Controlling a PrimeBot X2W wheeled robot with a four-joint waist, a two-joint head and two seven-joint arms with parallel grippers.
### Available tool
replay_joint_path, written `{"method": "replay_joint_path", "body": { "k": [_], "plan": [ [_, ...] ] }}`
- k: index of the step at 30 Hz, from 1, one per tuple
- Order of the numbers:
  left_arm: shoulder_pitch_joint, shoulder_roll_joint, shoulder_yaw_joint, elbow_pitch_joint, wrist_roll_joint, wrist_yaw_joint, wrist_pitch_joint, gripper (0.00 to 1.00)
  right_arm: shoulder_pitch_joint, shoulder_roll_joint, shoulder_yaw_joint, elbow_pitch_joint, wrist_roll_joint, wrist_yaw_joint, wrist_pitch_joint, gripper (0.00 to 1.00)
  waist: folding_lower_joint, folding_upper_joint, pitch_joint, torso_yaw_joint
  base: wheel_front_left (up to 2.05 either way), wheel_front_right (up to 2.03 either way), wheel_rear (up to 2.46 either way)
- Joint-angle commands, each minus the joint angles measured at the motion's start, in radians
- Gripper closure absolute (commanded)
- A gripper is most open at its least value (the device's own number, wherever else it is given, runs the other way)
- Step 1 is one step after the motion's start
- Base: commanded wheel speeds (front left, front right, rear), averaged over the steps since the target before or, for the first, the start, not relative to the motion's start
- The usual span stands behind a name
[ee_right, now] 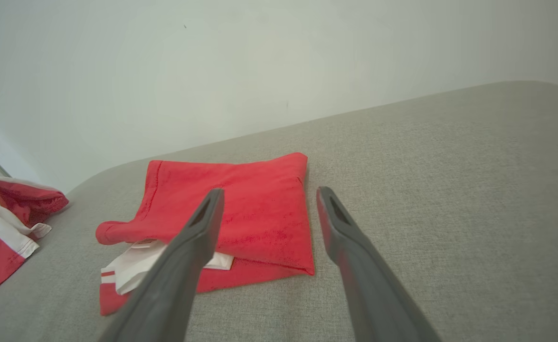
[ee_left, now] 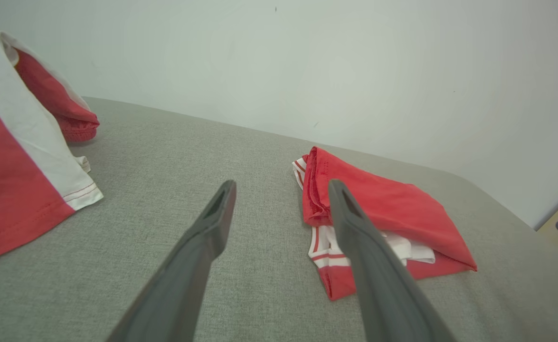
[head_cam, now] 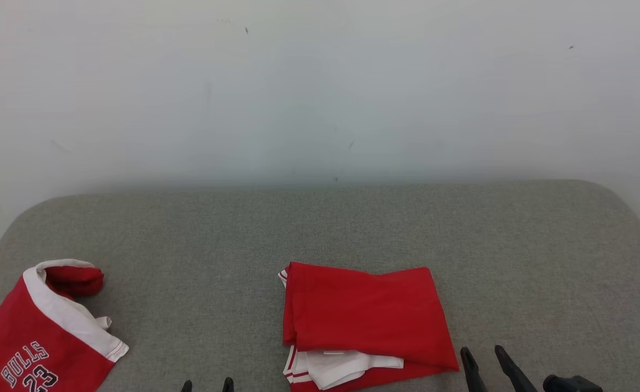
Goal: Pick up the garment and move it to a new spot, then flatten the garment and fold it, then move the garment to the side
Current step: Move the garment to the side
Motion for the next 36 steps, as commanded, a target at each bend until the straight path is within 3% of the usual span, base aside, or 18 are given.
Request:
{"method": "replay_joint_path", "body": {
  "k": [1,6,12,22,34,35,36],
  "plan": [
    [0.007,-0.002,0.000,0.006,0.014,-0.007,-0.005,0.00,-0.027,-0.010,0.017,0.023,0.017,-0.002,0.003,0.00,-0.0001,0.0000,0.004,0.004,0.00,0.00,0.00],
    [-0.009,-0.003,-0.010,0.014,0.028,-0.017,-0.005,0.00,-0.133,-0.032,0.077,0.137,0.182,-0.002,0.074,0.00,-0.0001,0.0000,0.026,0.022,0.00,0.00,0.00],
    [-0.030,0.002,-0.030,0.025,0.034,-0.034,-0.004,0.00,-0.268,-0.101,0.135,0.208,0.403,-0.002,0.202,0.00,-0.0001,0.0000,0.066,0.060,0.00,0.00,0.00],
    [-0.083,0.007,-0.059,0.036,0.041,-0.061,0.000,0.00,-0.445,-0.188,0.140,0.345,0.683,-0.002,0.356,0.00,-0.0001,0.0000,0.161,0.133,0.00,0.00,0.00],
    [-0.135,-0.006,-0.064,0.048,0.040,-0.085,-0.004,0.00,-0.553,-0.187,0.200,0.462,0.735,-0.002,0.395,0.00,-0.0001,0.0000,0.226,0.166,0.00,0.00,0.00],
    [-0.139,-0.007,-0.063,0.049,0.039,-0.086,-0.004,0.00,-0.559,-0.186,0.209,0.471,0.737,-0.002,0.401,0.06,-0.0001,0.0000,0.229,0.167,0.00,0.00,0.00],
    [-0.143,-0.008,-0.062,0.050,0.039,-0.085,-0.005,0.00,-0.563,-0.186,0.217,0.479,0.735,-0.002,0.401,0.24,-0.0001,0.0000,0.231,0.167,0.00,0.00,0.00]
  ]
}}
